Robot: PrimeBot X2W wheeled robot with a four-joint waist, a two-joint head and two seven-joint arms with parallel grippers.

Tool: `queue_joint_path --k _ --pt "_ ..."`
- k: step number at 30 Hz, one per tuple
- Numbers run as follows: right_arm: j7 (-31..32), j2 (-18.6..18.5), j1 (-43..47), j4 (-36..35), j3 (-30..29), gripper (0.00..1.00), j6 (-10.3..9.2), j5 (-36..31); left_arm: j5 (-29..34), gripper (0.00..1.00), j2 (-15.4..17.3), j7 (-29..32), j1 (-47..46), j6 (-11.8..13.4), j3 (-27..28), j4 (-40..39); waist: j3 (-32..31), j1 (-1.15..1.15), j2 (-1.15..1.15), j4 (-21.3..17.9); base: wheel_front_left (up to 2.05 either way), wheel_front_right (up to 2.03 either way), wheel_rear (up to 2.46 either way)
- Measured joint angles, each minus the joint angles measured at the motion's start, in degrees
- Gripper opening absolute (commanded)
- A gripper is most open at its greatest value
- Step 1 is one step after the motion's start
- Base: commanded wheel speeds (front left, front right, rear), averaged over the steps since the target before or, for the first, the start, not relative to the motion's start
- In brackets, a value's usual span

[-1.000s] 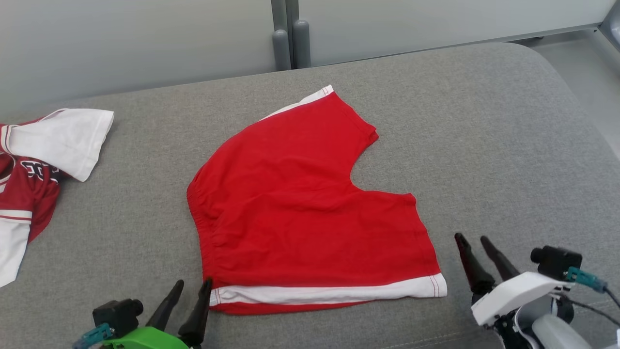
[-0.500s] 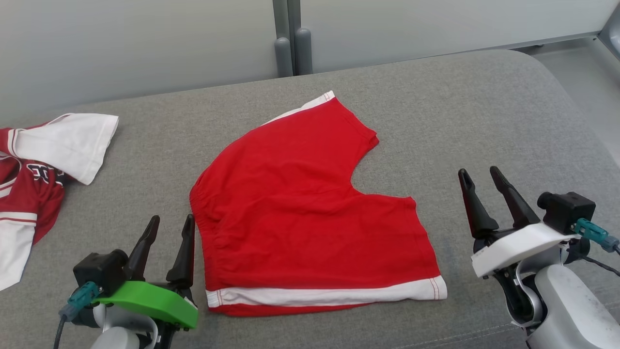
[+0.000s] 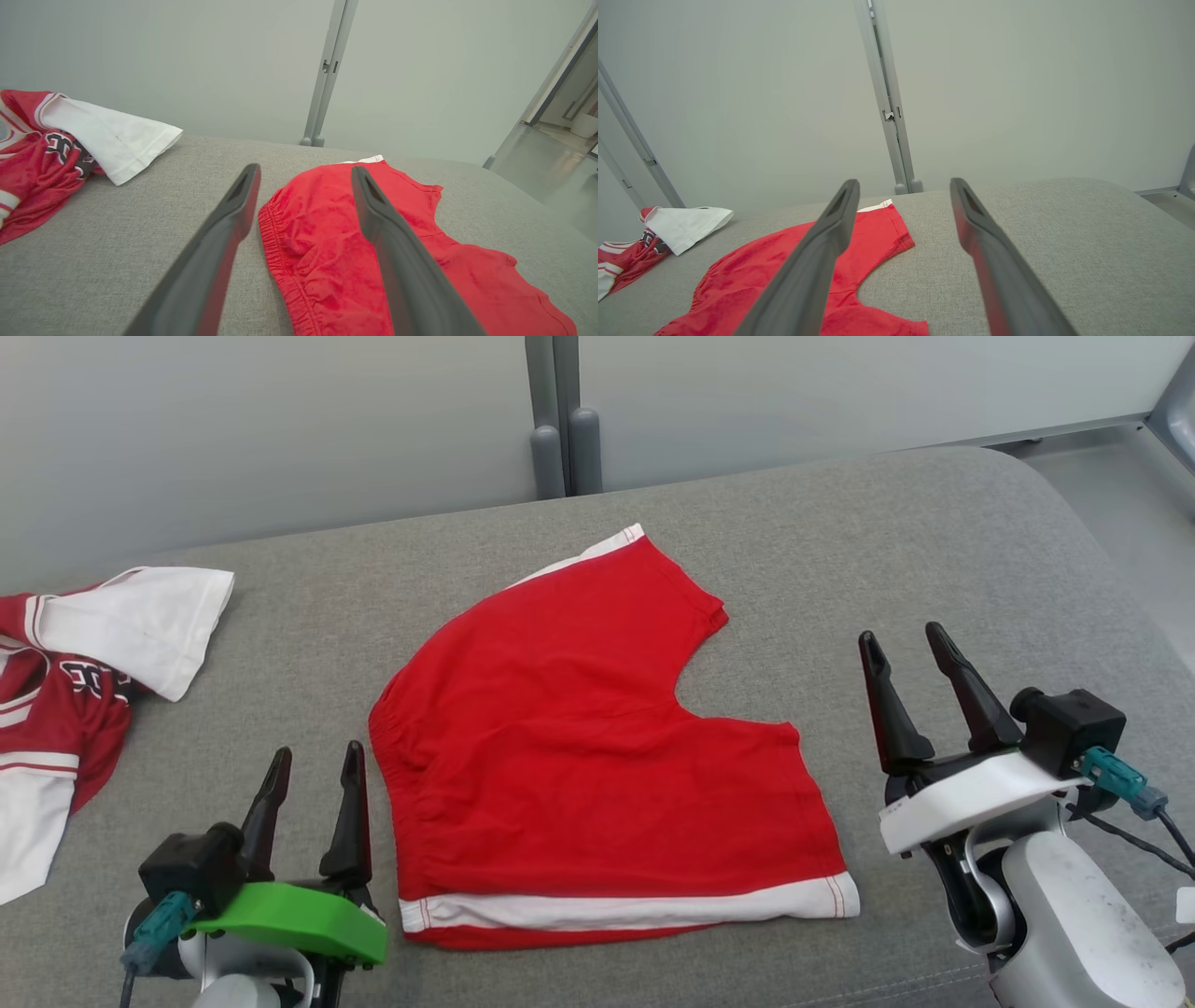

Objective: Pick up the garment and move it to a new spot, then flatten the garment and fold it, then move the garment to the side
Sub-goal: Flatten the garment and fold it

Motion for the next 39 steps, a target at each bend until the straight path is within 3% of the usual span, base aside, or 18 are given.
queue_joint_path --k 18,39 --pt "0.0 1.5 3.4 0.4 -0.4 1.0 -0.97 -2.5 3.8 1.0 -1.4 0.0 4.3 1.2 2.3 -1.9 -0.8 0.0 0.0 0.7 0.0 0.0 0.0" --pt "0.0 2.8 4.0 1.3 -1.6 1.0 -0.4 -3.1 5.7 1.0 -2.7 0.0 7.0 1.2 3.6 -3.1 -1.4 0.0 0.0 0.9 0.0 0.0 0.0"
